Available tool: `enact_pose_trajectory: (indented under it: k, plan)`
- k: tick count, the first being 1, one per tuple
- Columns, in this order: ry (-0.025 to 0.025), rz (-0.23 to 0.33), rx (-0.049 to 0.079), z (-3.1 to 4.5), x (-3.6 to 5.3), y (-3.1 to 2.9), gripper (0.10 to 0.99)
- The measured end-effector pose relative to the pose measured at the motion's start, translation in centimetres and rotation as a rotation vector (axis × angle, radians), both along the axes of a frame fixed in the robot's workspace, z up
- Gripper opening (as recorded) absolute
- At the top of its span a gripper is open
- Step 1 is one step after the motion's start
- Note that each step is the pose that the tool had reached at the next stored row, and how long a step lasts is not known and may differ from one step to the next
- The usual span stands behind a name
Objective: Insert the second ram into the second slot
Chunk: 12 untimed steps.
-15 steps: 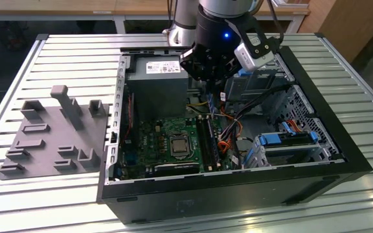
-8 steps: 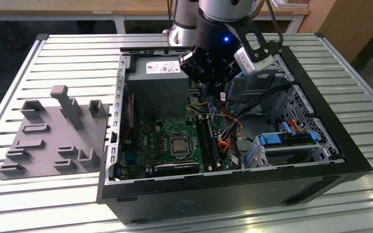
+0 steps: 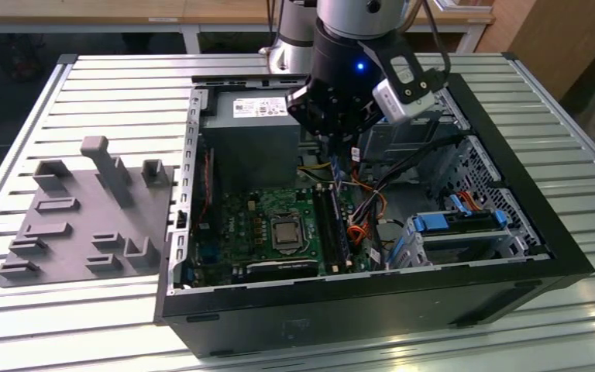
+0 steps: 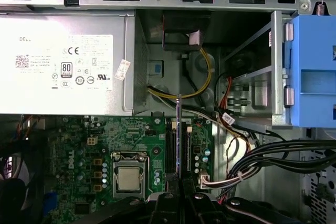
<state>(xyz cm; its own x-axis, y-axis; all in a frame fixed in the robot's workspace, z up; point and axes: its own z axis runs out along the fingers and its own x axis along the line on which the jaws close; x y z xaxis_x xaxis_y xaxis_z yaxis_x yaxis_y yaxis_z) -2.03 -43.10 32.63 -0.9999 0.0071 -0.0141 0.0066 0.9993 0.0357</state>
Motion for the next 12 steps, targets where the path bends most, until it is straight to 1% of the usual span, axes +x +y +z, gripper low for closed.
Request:
enact_pose_trajectory:
  k: [12]
  plan:
    - [0.0000,0.000,0.000,-0.36,0.00,0.00,0.137]
